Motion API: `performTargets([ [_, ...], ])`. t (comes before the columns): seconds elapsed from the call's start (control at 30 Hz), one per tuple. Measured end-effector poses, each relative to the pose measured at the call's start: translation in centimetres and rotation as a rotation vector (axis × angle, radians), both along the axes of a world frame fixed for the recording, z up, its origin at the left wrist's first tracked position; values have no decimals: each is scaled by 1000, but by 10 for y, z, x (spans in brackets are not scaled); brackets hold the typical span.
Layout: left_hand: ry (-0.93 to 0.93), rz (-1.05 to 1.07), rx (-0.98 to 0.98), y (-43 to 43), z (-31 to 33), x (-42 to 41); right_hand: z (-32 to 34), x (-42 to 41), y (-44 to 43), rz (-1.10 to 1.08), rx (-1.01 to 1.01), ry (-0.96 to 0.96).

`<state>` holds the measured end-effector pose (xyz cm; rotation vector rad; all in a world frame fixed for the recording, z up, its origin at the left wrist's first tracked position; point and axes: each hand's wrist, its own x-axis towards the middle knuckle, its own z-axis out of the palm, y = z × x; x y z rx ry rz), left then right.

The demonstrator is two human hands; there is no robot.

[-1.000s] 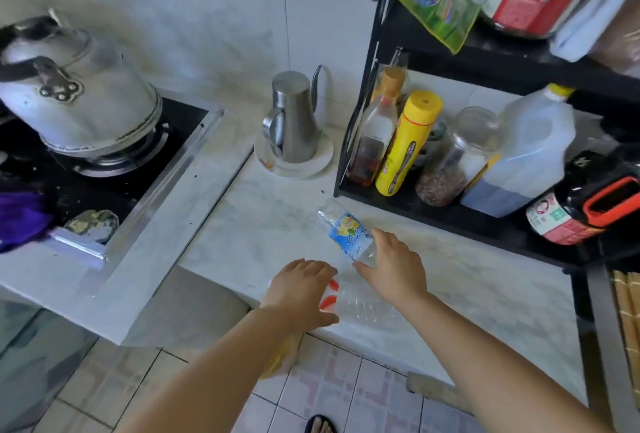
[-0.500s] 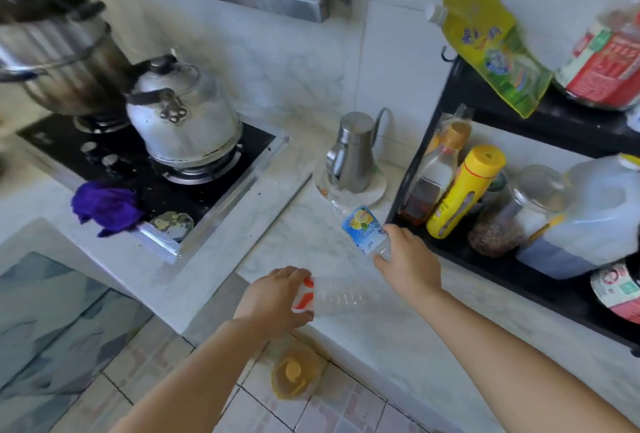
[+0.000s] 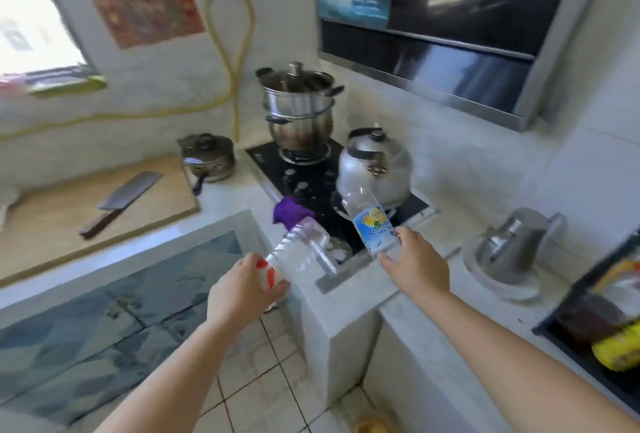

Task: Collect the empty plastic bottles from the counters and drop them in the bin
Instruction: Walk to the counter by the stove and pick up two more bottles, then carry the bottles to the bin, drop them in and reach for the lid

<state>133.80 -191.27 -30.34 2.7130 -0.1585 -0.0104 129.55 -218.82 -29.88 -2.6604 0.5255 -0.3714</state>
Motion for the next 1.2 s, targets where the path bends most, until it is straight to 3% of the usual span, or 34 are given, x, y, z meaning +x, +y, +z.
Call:
performTargets([
  [0.33, -96, 441, -148, 276, 42, -18, 40, 62, 279, 353, -45, -73],
  [0.63, -208, 885, -163, 542, 62, -110, 52, 68, 584, 809, 60, -100],
  [1.2, -322, 1709, -124, 831, 75, -308, 67, -24, 1030, 1564, 105, -57],
])
